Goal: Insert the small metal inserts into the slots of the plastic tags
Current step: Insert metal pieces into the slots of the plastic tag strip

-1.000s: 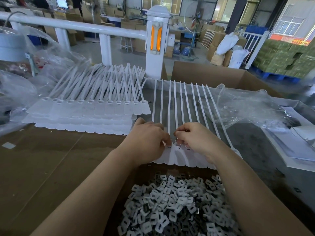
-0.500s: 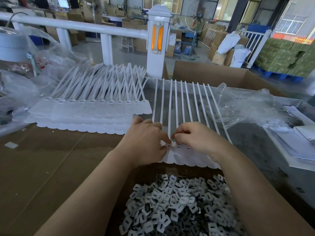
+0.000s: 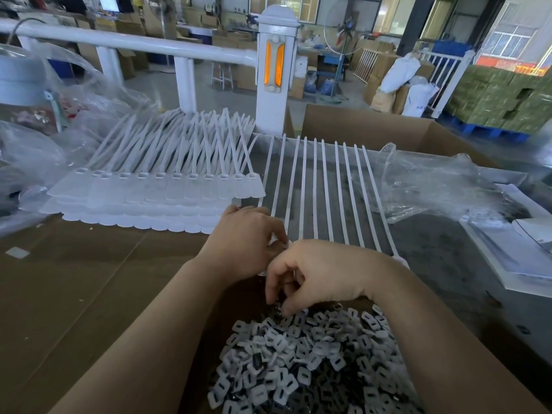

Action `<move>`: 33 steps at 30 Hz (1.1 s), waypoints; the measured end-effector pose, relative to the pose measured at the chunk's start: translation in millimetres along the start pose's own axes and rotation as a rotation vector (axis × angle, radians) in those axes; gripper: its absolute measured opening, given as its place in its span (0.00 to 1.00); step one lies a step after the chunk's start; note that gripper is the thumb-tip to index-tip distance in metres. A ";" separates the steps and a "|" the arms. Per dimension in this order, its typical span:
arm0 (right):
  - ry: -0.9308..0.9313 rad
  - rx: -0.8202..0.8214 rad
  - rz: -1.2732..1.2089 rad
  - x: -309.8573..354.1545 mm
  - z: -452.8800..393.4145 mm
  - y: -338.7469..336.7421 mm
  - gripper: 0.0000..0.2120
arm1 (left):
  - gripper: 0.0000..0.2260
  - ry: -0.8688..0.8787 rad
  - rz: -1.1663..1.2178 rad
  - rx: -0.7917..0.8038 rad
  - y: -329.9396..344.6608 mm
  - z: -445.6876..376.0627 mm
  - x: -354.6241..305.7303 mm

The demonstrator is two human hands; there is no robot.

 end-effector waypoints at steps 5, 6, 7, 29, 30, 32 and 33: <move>0.023 0.007 0.012 0.3 -2.1 3.0 0.06 | 0.06 0.004 0.078 -0.026 0.3 -1.3 0.4; 0.029 0.008 0.013 0.8 -2.1 3.1 0.05 | 0.06 0.005 0.087 -0.030 0.1 -1.4 0.4; 0.032 0.008 0.016 1.5 -2.0 3.1 0.05 | 0.06 0.006 0.095 -0.032 0.0 -1.5 0.4; -0.053 0.036 -0.151 0.8 13.1 -1.7 0.04 | 0.05 -0.026 0.182 -0.021 2.4 -1.0 1.9; -0.056 0.034 -0.153 1.5 13.8 -2.3 0.04 | 0.05 -0.027 0.186 -0.020 2.4 -0.9 2.1; -0.069 -0.014 -0.178 0.6 15.4 -6.4 0.04 | 0.05 -0.031 0.195 -0.018 2.3 -1.2 2.9; -0.073 -0.066 -0.205 -1.2 16.0 -10.0 0.04 | 0.05 -0.036 0.209 -0.017 2.3 -1.2 3.7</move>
Point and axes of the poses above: each hand's wrist, its own z-axis away from the middle knuckle, its own y-axis out of the palm, x = y × z, the point moved 6 cm from there along -z, towards the middle knuckle, and after that the axes turned 11 degrees about x, right-handed, at the moved point
